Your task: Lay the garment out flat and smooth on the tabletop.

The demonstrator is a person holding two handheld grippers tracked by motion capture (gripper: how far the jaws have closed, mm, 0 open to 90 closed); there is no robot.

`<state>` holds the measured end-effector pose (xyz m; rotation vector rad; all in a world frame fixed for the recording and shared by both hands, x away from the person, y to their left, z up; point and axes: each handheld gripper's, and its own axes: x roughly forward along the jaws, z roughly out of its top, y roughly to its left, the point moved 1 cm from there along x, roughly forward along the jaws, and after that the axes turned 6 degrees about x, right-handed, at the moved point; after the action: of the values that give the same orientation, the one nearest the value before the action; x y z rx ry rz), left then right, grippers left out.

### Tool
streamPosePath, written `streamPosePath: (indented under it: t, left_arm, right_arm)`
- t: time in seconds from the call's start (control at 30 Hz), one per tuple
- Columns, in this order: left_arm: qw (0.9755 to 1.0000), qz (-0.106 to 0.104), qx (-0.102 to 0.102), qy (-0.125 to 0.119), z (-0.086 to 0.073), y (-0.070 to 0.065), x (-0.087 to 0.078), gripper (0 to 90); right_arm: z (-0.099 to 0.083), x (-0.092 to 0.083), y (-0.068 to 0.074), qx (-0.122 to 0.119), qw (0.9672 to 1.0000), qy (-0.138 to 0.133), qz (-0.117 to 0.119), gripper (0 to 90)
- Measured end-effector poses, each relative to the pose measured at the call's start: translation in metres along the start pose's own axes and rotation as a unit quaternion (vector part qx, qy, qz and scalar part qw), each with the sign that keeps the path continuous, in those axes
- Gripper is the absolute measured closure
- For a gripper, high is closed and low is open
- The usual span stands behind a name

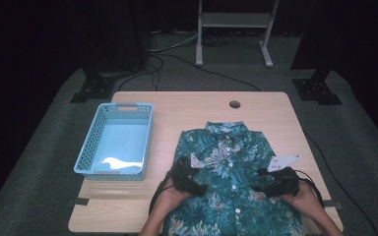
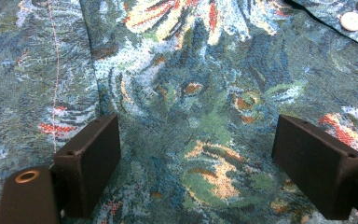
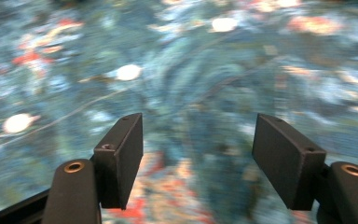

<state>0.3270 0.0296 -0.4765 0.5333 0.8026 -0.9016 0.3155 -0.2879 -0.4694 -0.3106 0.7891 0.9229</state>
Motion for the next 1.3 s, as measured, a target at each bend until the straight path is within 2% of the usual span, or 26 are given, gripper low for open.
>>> streamPosePath:
  t: [0.07, 0.13, 0.23, 0.3, 0.4, 0.63, 1.3]
  left_arm:
    - [1.0, 0.0, 0.0, -0.001, 0.0, 0.0, 0.0, 14.4]
    - [1.0, 0.0, -0.001, -0.002, 0.0, 0.0, 0.0, 14.4]
    - [1.0, -0.001, 0.0, -0.004, -0.001, -0.001, 0.0, 13.3]
    - [1.0, -0.001, 0.001, -0.005, -0.002, -0.002, 0.0, 13.0]
    - [0.9999, -0.002, 0.001, -0.014, -0.005, -0.005, -0.002, 13.0]
    - [0.9997, -0.003, 0.005, -0.022, -0.011, -0.01, -0.005, 12.7]
    - [0.9988, -0.006, 0.009, -0.047, -0.032, -0.034, -0.018, 12.7]
  right_arm:
    - [0.001, -0.001, -0.006, 0.015, 0.9996, 0.004, -0.022, 33.4]
    - [0.001, 0.0, -0.012, 0.026, 0.9991, 0.013, -0.032, 34.1]
    - [0.0, 0.001, -0.02, 0.049, 0.9983, 0.013, -0.031, 35.0]
    - [-0.002, 0.002, -0.022, 0.053, 0.998, 0.015, -0.03, 35.2]
    - [-0.006, 0.003, -0.021, 0.042, 0.9983, 0.023, -0.033, 35.2]
    - [-0.013, 0.0, -0.012, 0.023, 0.9989, 0.022, -0.035, 35.1]
    - [-0.026, -0.011, 0.016, -0.005, 0.9991, 0.04, -0.011, 34.4]
